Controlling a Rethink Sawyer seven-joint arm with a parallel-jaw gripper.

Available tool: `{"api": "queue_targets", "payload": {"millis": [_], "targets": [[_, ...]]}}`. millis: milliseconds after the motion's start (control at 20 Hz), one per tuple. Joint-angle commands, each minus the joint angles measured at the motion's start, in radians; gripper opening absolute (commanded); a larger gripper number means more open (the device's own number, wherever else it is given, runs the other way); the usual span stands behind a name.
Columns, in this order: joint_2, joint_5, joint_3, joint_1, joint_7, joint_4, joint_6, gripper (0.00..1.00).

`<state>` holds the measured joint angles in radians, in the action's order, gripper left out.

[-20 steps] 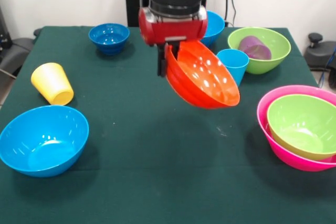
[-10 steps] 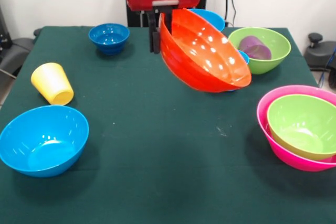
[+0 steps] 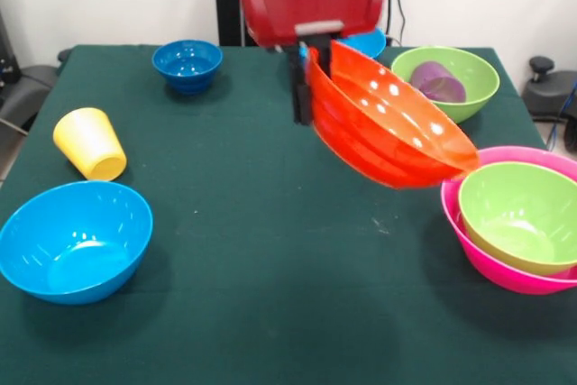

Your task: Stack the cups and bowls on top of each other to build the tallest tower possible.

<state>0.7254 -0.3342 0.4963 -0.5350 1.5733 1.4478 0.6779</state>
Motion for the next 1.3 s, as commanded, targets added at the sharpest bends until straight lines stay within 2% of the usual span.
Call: {"api": "queue_targets", "payload": {"millis": [50,350,800,1300], "targets": [[-0.128,0.0,0.072,0.045,0.0,-0.029,-0.072,0.0],[-0.122,0.03,0.098,0.054,0.017,-0.005,-0.087,0.0],[-0.123,0.045,0.069,0.113,0.079,0.003,-0.079,0.0],[-0.191,0.029,-0.001,0.181,0.134,-0.03,-0.151,0.0]]}}
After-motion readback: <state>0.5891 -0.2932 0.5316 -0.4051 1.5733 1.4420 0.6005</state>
